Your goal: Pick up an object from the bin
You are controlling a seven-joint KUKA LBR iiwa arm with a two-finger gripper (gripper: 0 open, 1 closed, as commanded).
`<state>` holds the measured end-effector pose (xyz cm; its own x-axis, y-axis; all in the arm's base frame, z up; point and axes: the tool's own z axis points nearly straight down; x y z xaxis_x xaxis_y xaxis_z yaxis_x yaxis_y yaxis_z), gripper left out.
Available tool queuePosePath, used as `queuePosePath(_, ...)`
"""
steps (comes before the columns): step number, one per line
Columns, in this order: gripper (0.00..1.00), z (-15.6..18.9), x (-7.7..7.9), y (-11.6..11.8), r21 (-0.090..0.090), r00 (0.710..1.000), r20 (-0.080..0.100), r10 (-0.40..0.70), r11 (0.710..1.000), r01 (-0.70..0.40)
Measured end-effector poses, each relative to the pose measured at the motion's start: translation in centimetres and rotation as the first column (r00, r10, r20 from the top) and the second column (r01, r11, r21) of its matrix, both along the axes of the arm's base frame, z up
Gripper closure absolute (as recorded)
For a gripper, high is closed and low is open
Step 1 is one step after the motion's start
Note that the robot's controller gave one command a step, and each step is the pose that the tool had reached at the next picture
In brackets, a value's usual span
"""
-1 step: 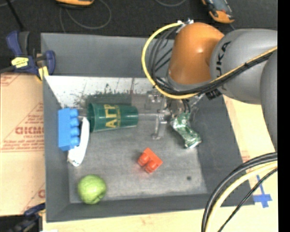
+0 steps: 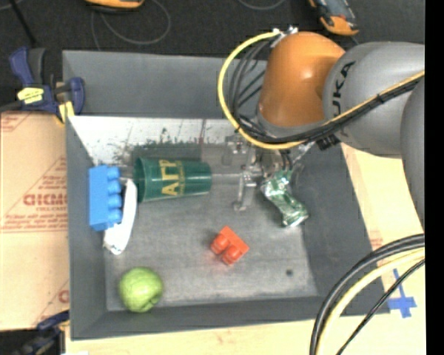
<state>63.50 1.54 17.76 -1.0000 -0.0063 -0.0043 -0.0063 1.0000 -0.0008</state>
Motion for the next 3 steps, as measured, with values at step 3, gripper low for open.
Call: queuePosePath(3,0.00,-6.9,-4.9,-2.2,0.002,0.999,-0.001,-0.050,0.999,0.050)
